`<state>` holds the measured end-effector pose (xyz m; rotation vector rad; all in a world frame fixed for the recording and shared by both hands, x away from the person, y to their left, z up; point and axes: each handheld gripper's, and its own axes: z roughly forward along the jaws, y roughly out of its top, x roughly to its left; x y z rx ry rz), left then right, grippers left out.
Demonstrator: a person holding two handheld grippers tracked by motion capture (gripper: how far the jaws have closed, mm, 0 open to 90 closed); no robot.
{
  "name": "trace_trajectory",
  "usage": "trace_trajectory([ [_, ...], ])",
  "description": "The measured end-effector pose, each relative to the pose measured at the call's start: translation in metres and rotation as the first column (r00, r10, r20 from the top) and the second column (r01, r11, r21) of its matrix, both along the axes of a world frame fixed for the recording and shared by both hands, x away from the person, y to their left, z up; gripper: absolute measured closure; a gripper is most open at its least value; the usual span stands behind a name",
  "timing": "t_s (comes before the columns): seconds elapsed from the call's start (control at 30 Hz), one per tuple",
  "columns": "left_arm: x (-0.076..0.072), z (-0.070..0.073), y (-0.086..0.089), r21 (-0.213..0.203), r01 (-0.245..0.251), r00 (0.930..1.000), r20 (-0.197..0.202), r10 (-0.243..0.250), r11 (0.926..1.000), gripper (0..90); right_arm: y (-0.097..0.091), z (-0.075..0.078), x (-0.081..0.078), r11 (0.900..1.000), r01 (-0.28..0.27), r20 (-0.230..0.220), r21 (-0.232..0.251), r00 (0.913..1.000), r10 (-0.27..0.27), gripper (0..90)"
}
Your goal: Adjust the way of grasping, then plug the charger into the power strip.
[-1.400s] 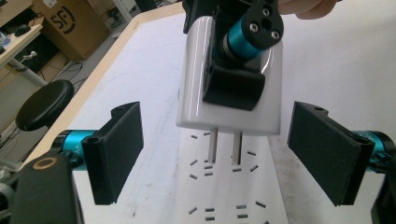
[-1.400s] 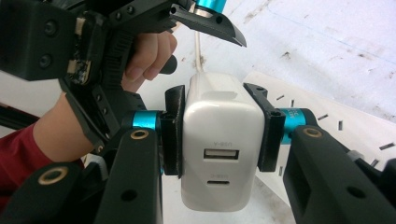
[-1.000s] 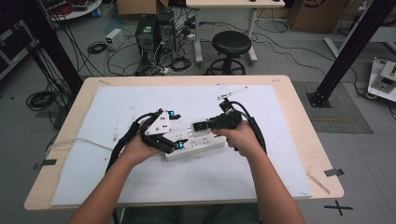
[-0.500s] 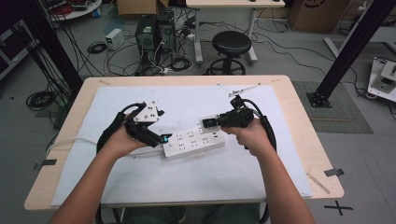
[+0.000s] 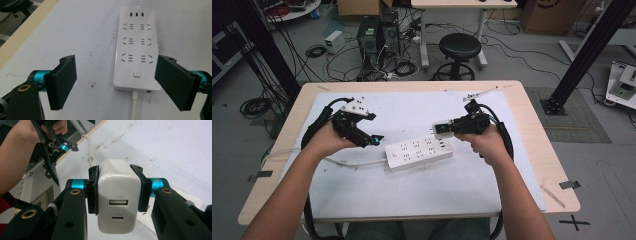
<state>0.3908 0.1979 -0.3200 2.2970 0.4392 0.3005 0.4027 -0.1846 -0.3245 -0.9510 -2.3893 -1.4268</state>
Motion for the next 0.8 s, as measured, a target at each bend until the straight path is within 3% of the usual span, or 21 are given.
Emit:
trace_trajectory([
  [0.1, 0.002, 0.000, 0.005, 0.023, 0.001, 1.0000, -0.009, -0.001, 0.9997, 17.9, -0.002, 0.001, 0.001, 0.9999, 0.008, 0.000, -0.007, 1.0000, -0.008, 63.0],
  [0.7, 0.008, 0.005, 0.028, 0.057, -0.071, 0.9971, -0.025, 0.072, 0.9958, 17.9, -0.010, 0.016, 0.012, 0.9967, 0.010, 0.017, -0.081, 0.9998, -0.008, 63.0],
  [0.8, 0.006, 0.004, 0.033, 0.084, -0.067, 0.9974, -0.018, 0.069, 0.9942, 17.9, -0.008, 0.022, 0.020, 0.9879, -0.004, 0.025, -0.155, 0.9997, 0.008, 63.0],
])
